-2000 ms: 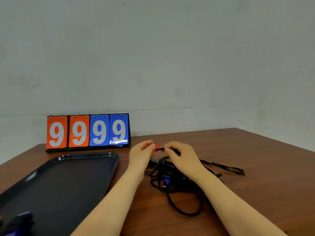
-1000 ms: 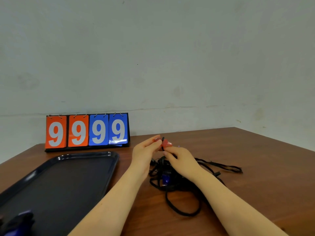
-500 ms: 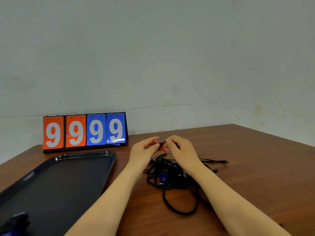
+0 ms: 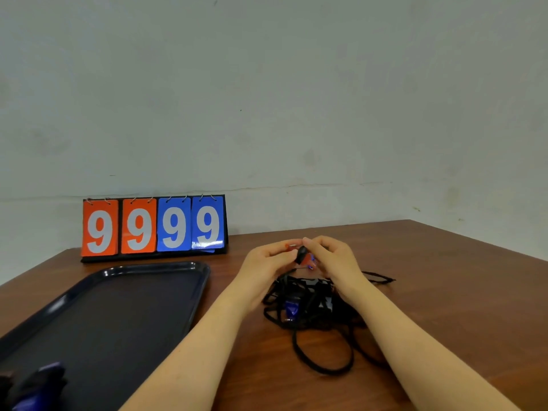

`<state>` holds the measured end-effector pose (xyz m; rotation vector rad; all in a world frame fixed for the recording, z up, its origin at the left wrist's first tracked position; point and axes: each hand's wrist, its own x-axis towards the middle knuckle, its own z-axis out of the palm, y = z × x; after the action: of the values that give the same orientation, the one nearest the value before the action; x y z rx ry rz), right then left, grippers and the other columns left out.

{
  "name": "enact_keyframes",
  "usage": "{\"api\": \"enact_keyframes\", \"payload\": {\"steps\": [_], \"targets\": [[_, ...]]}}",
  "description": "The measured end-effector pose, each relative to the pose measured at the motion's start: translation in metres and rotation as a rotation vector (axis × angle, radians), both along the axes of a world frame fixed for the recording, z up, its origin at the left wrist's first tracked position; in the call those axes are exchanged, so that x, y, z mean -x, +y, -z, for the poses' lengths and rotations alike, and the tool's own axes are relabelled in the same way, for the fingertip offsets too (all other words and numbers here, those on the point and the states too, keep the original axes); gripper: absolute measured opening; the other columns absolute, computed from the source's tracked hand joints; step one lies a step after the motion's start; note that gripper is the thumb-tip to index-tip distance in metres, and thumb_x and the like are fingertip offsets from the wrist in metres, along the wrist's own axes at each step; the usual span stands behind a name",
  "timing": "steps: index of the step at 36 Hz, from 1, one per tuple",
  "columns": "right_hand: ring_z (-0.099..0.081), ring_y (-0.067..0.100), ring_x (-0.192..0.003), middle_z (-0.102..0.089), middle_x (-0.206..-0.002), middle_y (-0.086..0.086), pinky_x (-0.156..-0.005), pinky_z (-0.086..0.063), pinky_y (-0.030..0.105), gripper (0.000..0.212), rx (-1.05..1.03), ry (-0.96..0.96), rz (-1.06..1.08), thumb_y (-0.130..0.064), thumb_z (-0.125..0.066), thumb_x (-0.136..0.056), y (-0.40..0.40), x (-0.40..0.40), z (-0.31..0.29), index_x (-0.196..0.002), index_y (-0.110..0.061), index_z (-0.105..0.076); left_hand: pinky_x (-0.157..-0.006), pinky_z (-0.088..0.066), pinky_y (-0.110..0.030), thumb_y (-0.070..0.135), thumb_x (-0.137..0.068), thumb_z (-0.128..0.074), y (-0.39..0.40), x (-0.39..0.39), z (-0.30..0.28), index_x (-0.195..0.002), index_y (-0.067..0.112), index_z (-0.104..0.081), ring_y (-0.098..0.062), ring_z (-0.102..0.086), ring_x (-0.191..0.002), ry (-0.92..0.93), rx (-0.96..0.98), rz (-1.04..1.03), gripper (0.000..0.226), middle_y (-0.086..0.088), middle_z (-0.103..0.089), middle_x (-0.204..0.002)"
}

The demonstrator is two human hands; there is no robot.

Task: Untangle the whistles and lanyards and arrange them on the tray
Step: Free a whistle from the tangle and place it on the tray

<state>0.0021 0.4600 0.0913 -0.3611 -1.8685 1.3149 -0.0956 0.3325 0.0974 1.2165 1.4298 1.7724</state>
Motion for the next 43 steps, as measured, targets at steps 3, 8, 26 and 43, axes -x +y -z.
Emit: {"api": "enact_keyframes", "payload": {"steps": [3,8,26,43], "targets": [[-0.029,0.008,-0.044,-0.038,-0.056,0.0,-0.042,-0.025,0.018,0.032,0.119,0.001,-0.077,-0.029,-0.058,-0.094,-0.001,0.0,0.0,-0.079,-0.002,-0.066,-0.084,-0.053,-0.023,0.005,-0.094,-0.054,0.002,-0.003,-0.001,-0.118,0.011,-0.065,-0.017,-0.068,-0.104,-0.121,-0.071,-0.003,0.027,-0.007,-0.073,-0.109],[-0.022,0.009,-0.046,-0.031,-0.054,-0.003,-0.042,-0.019,0.02,0.033,0.136,-0.013,-0.12,-0.035,-0.057,-0.094,-0.005,0.004,0.001,-0.078,-0.007,-0.063,-0.076,-0.055,-0.021,0.002,-0.093,-0.054,0.005,-0.004,-0.002,-0.115,0.003,-0.065,-0.017,-0.07,-0.096,-0.301,-0.185,-0.033,0.025,-0.013,-0.073,-0.104],[-0.06,-0.002,-0.079,-0.067,-0.083,-0.012,-0.073,-0.046,0.014,0.023,-0.405,-0.144,0.003,-0.026,-0.047,-0.1,-0.013,0.01,0.016,-0.094,-0.023,-0.069,-0.088,-0.054,-0.028,0.001,-0.09,-0.06,0.009,0.004,0.001,-0.109,0.003,-0.068,-0.016,-0.068,-0.089,-0.305,-0.213,-0.292,0.02,-0.01,-0.073,-0.098],[-0.05,0.003,-0.085,-0.049,-0.094,-0.01,-0.072,-0.041,0.015,0.019,-0.675,-0.012,0.253,-0.021,-0.047,-0.099,-0.005,0.006,0.011,-0.092,-0.019,-0.064,-0.078,-0.047,-0.007,0.01,-0.094,-0.057,0.008,0.006,-0.001,-0.113,0.02,-0.069,0.008,-0.061,-0.087,0.484,0.021,-0.483,0.024,0.015,-0.066,-0.096]]}}
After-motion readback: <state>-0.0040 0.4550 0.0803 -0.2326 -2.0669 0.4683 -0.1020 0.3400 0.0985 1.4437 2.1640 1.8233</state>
